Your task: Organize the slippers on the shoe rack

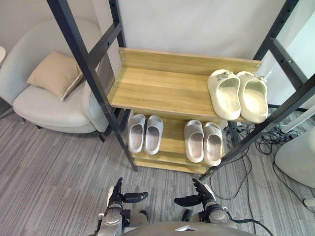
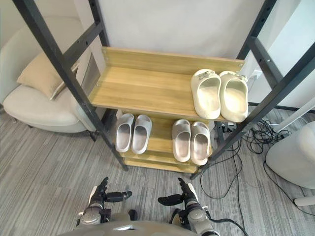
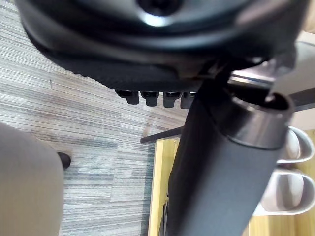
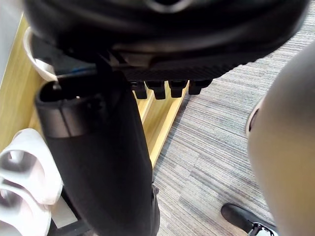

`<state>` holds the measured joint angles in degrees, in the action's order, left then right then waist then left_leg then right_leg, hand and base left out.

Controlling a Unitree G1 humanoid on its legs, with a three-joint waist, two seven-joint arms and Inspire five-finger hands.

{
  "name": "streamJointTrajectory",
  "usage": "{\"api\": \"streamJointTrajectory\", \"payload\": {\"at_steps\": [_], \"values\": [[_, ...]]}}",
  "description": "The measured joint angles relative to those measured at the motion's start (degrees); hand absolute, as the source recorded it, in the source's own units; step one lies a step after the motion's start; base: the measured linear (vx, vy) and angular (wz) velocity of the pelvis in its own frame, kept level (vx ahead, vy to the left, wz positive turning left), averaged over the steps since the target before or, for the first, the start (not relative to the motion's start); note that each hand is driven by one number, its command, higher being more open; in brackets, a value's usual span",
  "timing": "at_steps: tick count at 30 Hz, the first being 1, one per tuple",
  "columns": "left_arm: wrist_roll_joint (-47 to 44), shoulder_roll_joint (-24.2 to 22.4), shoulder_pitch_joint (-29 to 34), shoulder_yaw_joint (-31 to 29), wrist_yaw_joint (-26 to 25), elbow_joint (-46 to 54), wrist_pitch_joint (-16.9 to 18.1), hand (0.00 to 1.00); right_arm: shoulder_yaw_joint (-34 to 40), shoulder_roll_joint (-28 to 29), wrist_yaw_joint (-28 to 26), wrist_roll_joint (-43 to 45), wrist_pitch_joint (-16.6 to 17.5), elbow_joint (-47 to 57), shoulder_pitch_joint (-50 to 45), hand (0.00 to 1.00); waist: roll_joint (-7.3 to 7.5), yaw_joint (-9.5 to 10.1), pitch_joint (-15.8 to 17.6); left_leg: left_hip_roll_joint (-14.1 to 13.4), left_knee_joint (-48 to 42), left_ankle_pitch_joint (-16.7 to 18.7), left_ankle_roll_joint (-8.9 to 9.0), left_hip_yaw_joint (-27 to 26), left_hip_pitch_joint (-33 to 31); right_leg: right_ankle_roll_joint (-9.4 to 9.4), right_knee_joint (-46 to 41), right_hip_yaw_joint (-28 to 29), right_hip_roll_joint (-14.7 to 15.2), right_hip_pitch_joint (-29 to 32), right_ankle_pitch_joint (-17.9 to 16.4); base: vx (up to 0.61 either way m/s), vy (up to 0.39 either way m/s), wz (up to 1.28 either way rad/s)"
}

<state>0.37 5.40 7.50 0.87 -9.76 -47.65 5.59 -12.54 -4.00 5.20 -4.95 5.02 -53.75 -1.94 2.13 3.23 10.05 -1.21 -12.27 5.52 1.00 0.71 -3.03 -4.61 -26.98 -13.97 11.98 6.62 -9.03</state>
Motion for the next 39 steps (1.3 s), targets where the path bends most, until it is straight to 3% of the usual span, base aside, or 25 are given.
{"api": "streamJointTrajectory", "payload": {"at_steps": [2, 4, 5, 7, 10, 11, 12, 13, 14, 16, 18, 20, 22, 23, 24, 26, 27, 29, 30, 31, 32, 33, 35, 36, 39], "values": [[-0.84, 0.06, -0.02, -0.02, -0.34, 0.23, 0.23, 1.00, 0.00, 0.10, 0.05, 0.03, 0.05, -0.20, -0.05, 1.00, 0.24, 0.20, 0.06, 0.99, -1.67, -0.16, 0.80, 3.57, -1.59, -0.65, -7.15, 2.53, -0.57, -1.15, -4.27, -0.10, -0.180, 0.94], [-2.08, -0.09, -0.65, -0.05, -0.89, 0.49, 0.46, 1.00, -0.03, 0.09, 0.13, 0.33, 0.25, -0.69, 0.70, 1.00, 0.66, 1.86, 0.00, 1.65, -2.06, -1.27, 2.41, 5.51, -3.63, -0.48, -1.59, 5.72, -2.28, -2.54, -7.27, -0.13, -0.176, 0.59], [-2.18, -0.51, -1.66, -0.01, -1.22, -0.27, 0.59, 1.00, -0.02, -0.23, 0.27, 0.47, 0.30, -0.79, 1.65, 1.00, -0.66, 2.72, 0.40, 0.91, -1.60, -2.38, 3.07, 6.42, -5.33, 0.79, 2.88, 5.13, -3.76, -3.19, -7.15, -0.19, -0.180, 0.44], [-3.86, -2.34, -2.13, -0.01, -1.57, -1.43, 0.50, 1.00, -1.00, -0.94, 0.85, 0.59, 0.15, -1.02, 3.51, 1.00, -4.49, 2.73, 1.31, -2.13, 2.72, -5.77, 4.41, 9.94, -7.50, 2.45, 9.38, 1.95, -7.68, -3.30, -3.10, -0.20, -0.161, 0.49], [-5.52, -2.95, -2.44, 0.06, -1.93, -1.86, 0.61, 1.00, -2.15, -1.14, 1.36, 0.57, 0.17, -0.99, 3.76, 1.00, -6.33, 2.72, 2.36, -5.12, 11.35, -7.72, 4.32, 12.11, -7.15, 4.50, 16.40, -2.24, -11.21, -4.81, 1.55, -0.13, -0.196, 0.57], [-5.52, -3.13, -2.67, 0.13, -1.85, -2.18, 0.59, 1.00, -2.06, -1.14, 1.46, 0.57, 0.13, -1.03, 3.75, 1.00, -6.53, 2.68, 2.49, -5.95, 12.93, -7.19, 3.58, 10.66, -7.24, 5.15, 17.46, -3.58, -11.61, -5.06, 2.25, -0.03, -0.153, 0.83], [-5.36, -2.78, -3.50, 0.23, -1.60, -2.92, 0.58, 1.00, -1.94, -0.66, 1.72, 0.57, 0.11, -0.99, 3.71, 1.00, -5.73, 2.31, 2.78, -6.42, 14.61, -4.68, 1.13, 6.08, -7.27, 6.04, 19.78, -6.01, -10.47, -5.58, 3.58, -0.03, -0.144, 0.79], [-5.34, -2.35, -4.16, 0.38, -1.53, -3.26, 0.63, 1.00, -1.61, -0.77, 1.81, 0.56, 0.12, -0.98, 3.87, 1.00, -5.23, 2.31, 3.26, -6.21, 12.91, -4.32, 0.94, 3.40, -8.13, 6.26, 19.85, -7.14, -9.61, -5.54, 3.72, -0.04, -0.105, 1.20], [-5.35, -2.04, -5.04, 0.52, -1.51, -3.59, 0.61, 1.00, 0.62, -0.88, 1.97, 0.58, 0.06, -1.02, 3.96, 1.00, -4.82, 2.29, 3.73, -5.15, 5.10, -4.02, 1.48, -1.46, -10.62, 6.37, 19.78, -10.13, -7.63, -5.62, 3.68, -0.04, -0.090, 1.07], [-5.32, -2.27, -4.95, 0.60, -1.65, -3.65, 0.88, 1.00, 2.92, -1.58, 2.51, 0.58, 0.04, -0.94, 3.60, 1.00, -4.54, 2.24, 3.89, -3.85, -4.59, -3.40, 1.78, -4.93, -11.14, 6.38, 19.75, -13.53, -5.71, -6.21, 3.65, -0.01, -0.033, 0.98], [-4.72, -2.42, -4.82, 1.25, -1.64, -4.50, 0.84, 1.00, 3.68, -2.46, 2.58, 0.57, 0.04, -0.83, 3.24, 1.00, -5.41, 1.75, 3.37, -5.00, -12.24, -0.14, 1.76, -10.22, -9.15, 6.37, 19.71, -18.17, -4.84, -7.51, 3.64, 0.01, 0.066, 0.97], [-2.89, -1.84, -5.05, 3.35, -1.02, -5.50, 0.79, 1.00, 5.17, -2.37, 2.50, 0.59, 0.03, -0.81, 2.69, 1.00, -5.47, 0.42, 3.25, -8.41, -11.98, 0.92, 1.65, -18.43, -3.11, 5.81, 18.45, -24.84, -3.69, -9.61, 3.42, 0.01, 0.111, 1.51], [-2.36, -2.08, -5.03, 3.97, -1.00, -5.53, 0.79, 1.00, 5.89, -2.36, 2.43, 0.59, 0.03, -0.79, 2.54, 1.00, -5.97, -0.17, 2.65, -7.96, -6.69, 1.22, 2.47, -19.27, -0.82, 5.17, 17.90, -27.12, -3.36, -9.93, 3.23, 0.00, 0.238, 1.30], [-1.99, -1.95, -5.09, 4.65, -0.86, -5.74, 0.76, 1.00, 6.88, -1.55, 2.30, 0.60, 0.04, -0.66, 2.49, 1.00, -5.56, -0.39, 2.28, -6.55, -1.06, 1.55, 2.59, -18.68, 0.43, 3.80, 18.58, -29.85, -3.26, -10.49, 3.86, 0.00, 0.383, 1.57], [-1.90, -0.92, -5.16, 4.74, -0.40, -6.14, 0.63, 1.00, 6.90, -0.24, 2.22, 0.59, -0.02, -0.85, 2.68, 1.00, -3.70, -0.05, 1.79, -4.36, 2.95, 0.54, 1.81, -16.05, 1.07, 2.63, 19.75, -32.56, -2.46, -11.40, 4.43, 0.00, 0.315, 1.29], [-1.94, -0.10, -4.78, 4.67, -0.38, -6.76, 0.57, 1.00, 6.84, 0.83, 1.87, 0.58, 0.00, -0.84, 2.50, 1.00, -2.70, 0.09, 1.23, -3.12, 3.64, 0.22, 1.51, -14.30, 1.30, 1.98, 20.03, -34.17, -1.71, -12.49, 4.67, 0.03, 0.154, 0.79], [-2.09, 0.07, -4.63, 4.21, -0.52, -7.07, 0.55, 1.00, 6.81, 1.67, 1.47, 0.56, 0.03, -0.85, 2.29, 1.00, -2.21, 0.15, 0.95, -1.81, 3.93, 0.13, 1.06, -12.66, 1.99, 0.78, 19.19, -35.59, -0.59, -13.86, 4.51, 0.06, 0.172, 0.82], [-2.02, -0.25, -4.64, 4.32, -0.50, -7.49, 0.80, 1.00, 6.19, 2.44, 0.93, 0.52, 0.05, -0.97, 2.52, 1.00, -2.19, 1.06, 0.65, 0.65, 3.98, 1.02, -1.11, -10.47, 3.07, -1.68, 9.79, -36.50, 4.93, -13.68, 2.28, 0.12, 0.310, 0.75], [-2.01, -0.16, -4.62, 4.33, -0.29, -7.51, 0.96, 1.00, 5.77, 2.56, 0.68, 0.51, 0.05, -0.96, 2.55, 1.00, -2.18, 1.10, 0.67, 1.42, 3.76, 1.45, -1.72, -9.25, 3.30, -1.51, 5.35, -36.45, 7.29, -13.22, 1.65, 0.13, 0.319, 0.91], [-2.02, -0.13, -4.55, 4.33, -0.15, -7.67, 1.23, 1.00, 5.41, 2.77, 0.02, 0.50, 0.05, -0.94, 2.24, 1.00, -1.99, 1.05, 0.78, 2.91, 3.49, 2.35, -2.98, -6.49, 4.03, -0.56, -4.69, -34.84, 12.15, -12.10, 1.63, 0.09, 0.162, 0.95], [-2.02, 0.04, -4.49, 4.29, -0.12, -7.64, 1.37, 1.00, 5.31, 2.97, -0.16, 0.50, -0.02, -0.99, 1.72, 1.00, -1.61, 0.94, 0.92, 3.73, 3.32, 3.05, -3.73, -4.60, 4.84, 1.67, -10.30, -31.95, 14.39, -10.65, 2.35, 0.12, 0.142, 1.40], [-2.04, 0.40, -4.50, 4.17, -0.30, -7.49, 1.45, 1.00, 5.29, 3.64, -0.39, 0.50, -0.04, -1.07, 0.48, 1.00, -1.85, 0.65, 1.18, 3.87, 2.50, 3.62, -4.94, -1.16, 5.41, 2.18, -15.51, -24.96, 13.95, -8.15, 0.72, 0.14, 0.046, 1.13], [-2.06, 0.66, -4.47, 3.50, -0.30, -7.57, 1.45, 1.00, 4.93, 3.91, -0.90, 0.47, 0.04, -0.81, 0.37, 1.00, -1.72, 0.69, 1.06, 2.98, 2.22, 4.05, -5.10, 2.45, 5.63, 1.71, -15.64, -21.13, 10.44, -5.39, -3.49, 0.17, -0.027, 1.18], [-2.24, 0.39, -4.35, 2.24, -0.29, -7.66, 1.40, 1.00, 4.53, 3.87, -0.98, 0.50, 0.07, -0.83, 0.67, 1.00, -1.60, 0.69, 1.18, 2.35, 2.32, 4.35, -4.98, 5.38, 6.34, 2.35, -13.84, -19.90, 7.77, -2.75, -5.28, 0.24, -0.097, 1.32], [-2.39, 0.31, -4.91, 2.12, -0.35, -7.75, 1.38, 1.00, 3.92, 3.56, -0.97, 0.55, 0.08, -0.82, 1.68, 1.00, -2.20, 0.69, 1.80, 0.04, 2.53, 5.97, -3.94, 9.72, 8.25, 1.71, -4.46, -17.15, 1.97, 2.74, -5.04, 0.24, -0.133, 0.78]]}}
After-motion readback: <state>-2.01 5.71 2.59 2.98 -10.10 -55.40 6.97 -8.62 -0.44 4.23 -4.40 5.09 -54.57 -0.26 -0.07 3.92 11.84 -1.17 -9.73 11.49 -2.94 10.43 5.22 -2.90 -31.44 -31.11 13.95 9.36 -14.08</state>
